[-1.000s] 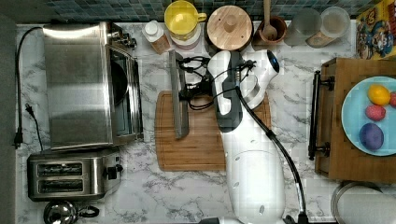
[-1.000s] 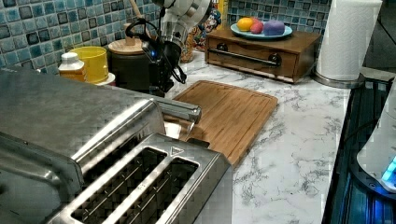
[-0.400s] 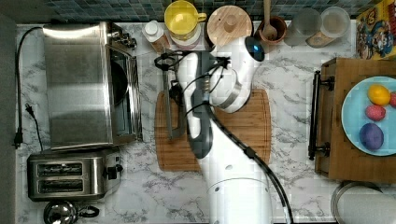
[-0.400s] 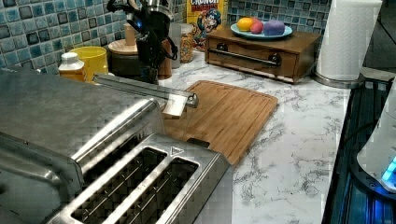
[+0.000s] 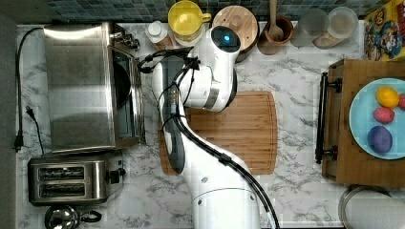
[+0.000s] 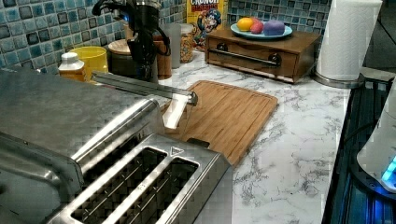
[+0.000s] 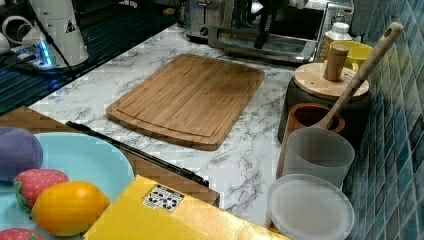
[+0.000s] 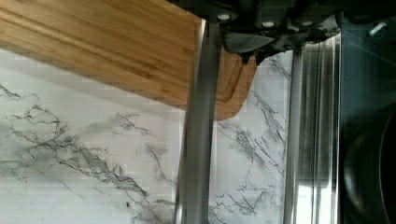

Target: Close the oven.

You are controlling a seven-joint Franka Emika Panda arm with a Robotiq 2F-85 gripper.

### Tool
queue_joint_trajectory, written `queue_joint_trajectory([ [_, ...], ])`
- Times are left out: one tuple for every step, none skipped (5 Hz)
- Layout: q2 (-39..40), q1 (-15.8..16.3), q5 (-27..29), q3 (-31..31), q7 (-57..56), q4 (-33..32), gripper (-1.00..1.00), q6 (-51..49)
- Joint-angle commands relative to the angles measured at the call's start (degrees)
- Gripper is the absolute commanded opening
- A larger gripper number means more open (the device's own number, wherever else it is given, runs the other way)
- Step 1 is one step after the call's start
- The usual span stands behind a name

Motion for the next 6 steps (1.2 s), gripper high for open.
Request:
queue_joint_trajectory([
  [-9.91,8.10,0.01,5.10,11.35,-3.93,-1.00,6.05],
  [-16.54,8.00,3.45,7.56,8.92,-9.17,-1.00,9.52],
  [-17.99,7.52,4.43,10.08,10.37,-9.08,-1.00,8.72],
  [-16.35,9.95,-3.28,11.44,14.44,-7.68,-1.00,9.66],
  [-8.42,15.02,-22.62,11.65,30.66,-0.08,-1.00,5.25],
  [-7.00,16.20,-30.28,10.03,39.34,-0.46,-1.00,7.68],
])
